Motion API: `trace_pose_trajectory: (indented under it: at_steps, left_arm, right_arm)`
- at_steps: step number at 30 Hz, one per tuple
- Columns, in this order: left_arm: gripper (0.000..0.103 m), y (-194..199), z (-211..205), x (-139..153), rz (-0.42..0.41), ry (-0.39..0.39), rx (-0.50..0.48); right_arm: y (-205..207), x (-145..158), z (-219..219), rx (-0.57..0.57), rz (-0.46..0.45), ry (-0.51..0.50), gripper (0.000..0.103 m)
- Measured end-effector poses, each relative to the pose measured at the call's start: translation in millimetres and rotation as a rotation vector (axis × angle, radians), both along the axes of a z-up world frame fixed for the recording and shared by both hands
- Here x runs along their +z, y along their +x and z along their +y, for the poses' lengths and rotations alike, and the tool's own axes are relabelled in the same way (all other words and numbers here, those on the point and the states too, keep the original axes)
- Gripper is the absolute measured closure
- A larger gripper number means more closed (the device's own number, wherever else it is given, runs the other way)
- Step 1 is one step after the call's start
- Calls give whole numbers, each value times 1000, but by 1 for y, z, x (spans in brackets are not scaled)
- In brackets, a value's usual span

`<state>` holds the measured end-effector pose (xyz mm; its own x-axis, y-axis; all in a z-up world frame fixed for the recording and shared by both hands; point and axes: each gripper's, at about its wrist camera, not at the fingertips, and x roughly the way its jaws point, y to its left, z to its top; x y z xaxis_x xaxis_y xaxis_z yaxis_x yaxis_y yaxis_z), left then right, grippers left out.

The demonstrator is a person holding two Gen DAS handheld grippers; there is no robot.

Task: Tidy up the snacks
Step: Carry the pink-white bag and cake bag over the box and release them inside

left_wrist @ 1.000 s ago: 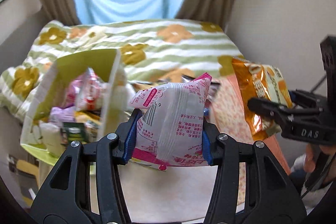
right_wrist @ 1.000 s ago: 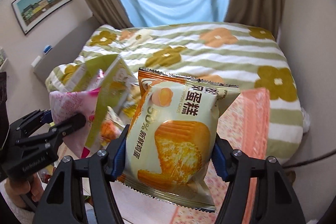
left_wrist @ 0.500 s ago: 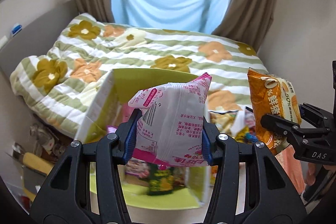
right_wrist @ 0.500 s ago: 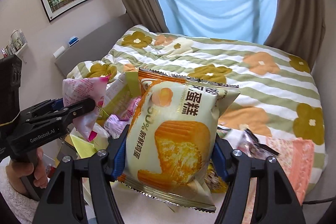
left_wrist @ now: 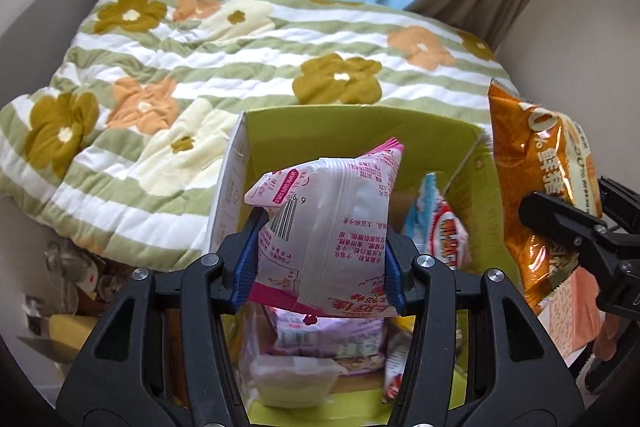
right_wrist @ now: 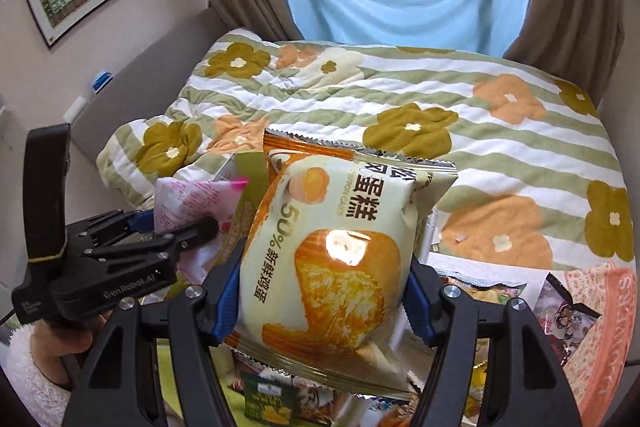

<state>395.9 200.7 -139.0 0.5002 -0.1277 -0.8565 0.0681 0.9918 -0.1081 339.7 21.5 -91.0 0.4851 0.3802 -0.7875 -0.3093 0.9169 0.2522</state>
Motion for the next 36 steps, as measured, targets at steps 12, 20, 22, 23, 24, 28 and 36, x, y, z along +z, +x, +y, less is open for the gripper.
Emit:
trace_pose_trajectory:
  at_steps: [12,20,22,23,24,28,36]
  left_arm:
    - [0,-12,12,-17,-4,55,-55]
    - [0,-31,26,-16,15,62,-6]
    - [0,-36,29,-12,8,68,5]
    - [0,-39,30,-10,4,66,11]
    - [0,-42,31,-8,-1,63,18]
    - [0,-52,32,-4,-7,54,31]
    - [0,-74,27,6,-25,52,30]
  right_arm:
    - [17,-24,26,-18,90,-19,40]
    - [26,-30,46,55,92,-23,39]
    - [26,-27,51,68,82,-23,38]
    - [25,-24,52,72,70,-21,35]
    - [23,-21,53,78,52,-18,28]
    - [14,-9,56,90,-2,-15,14]
    - [-9,-11,42,52,34,8,14]
